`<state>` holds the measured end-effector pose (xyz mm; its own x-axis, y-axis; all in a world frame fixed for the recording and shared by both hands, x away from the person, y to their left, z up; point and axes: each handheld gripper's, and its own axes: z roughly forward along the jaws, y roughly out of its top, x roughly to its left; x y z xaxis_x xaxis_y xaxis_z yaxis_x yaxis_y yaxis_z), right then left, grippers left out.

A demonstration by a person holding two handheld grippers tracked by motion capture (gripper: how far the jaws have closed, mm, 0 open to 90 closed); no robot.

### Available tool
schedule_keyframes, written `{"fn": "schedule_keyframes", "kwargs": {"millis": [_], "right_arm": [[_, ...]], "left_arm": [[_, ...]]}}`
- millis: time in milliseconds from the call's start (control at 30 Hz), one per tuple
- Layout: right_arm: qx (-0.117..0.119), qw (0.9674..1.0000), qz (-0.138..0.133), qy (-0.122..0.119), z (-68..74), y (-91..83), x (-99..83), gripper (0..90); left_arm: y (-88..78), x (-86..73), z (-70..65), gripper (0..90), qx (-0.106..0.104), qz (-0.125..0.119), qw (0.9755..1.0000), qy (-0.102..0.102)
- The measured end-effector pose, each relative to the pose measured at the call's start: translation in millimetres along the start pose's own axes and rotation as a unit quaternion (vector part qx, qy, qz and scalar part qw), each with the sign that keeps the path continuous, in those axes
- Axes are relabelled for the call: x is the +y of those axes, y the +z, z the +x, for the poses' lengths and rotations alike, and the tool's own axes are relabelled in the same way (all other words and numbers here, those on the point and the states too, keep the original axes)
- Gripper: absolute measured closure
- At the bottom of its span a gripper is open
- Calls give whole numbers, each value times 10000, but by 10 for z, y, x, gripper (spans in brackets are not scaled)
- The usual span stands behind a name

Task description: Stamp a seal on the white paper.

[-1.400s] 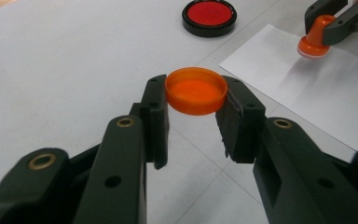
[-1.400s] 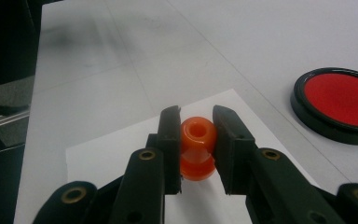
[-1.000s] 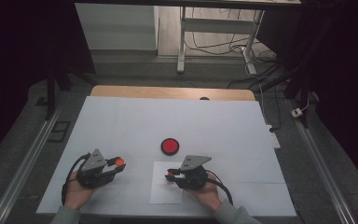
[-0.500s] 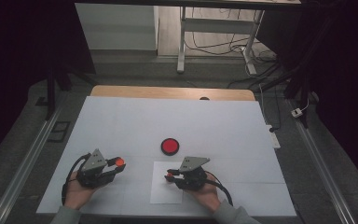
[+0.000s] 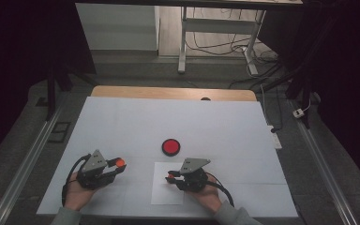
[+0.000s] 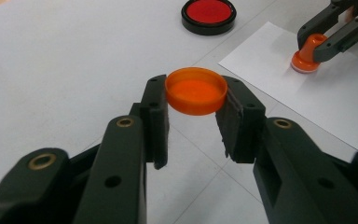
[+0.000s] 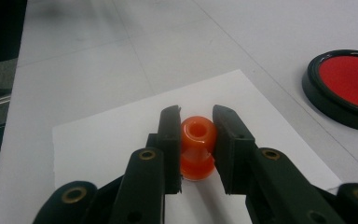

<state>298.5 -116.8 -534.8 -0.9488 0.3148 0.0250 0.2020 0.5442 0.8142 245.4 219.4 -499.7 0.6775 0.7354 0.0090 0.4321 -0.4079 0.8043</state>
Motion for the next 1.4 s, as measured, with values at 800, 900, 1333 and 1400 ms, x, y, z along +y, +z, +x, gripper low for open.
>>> {"fn": "schedule_keyframes", "kwargs": {"millis": [800, 900, 1333, 1400], "right_arm": [[-111, 9998, 44, -177, 41, 12, -12, 736], [-130, 9997, 47, -188, 46, 12, -13, 736], [-128, 9997, 53, -189, 49, 16, -15, 737], [-141, 9997, 62, -210, 53, 16, -16, 737]], "left_arm": [[-6, 15, -28, 648, 6, -20, 10000, -5], [-7, 15, -29, 648, 7, -19, 10000, 1], [-1, 15, -30, 648, -5, -16, 10000, -2], [-1, 16, -31, 648, -6, -16, 10000, 1]]}}
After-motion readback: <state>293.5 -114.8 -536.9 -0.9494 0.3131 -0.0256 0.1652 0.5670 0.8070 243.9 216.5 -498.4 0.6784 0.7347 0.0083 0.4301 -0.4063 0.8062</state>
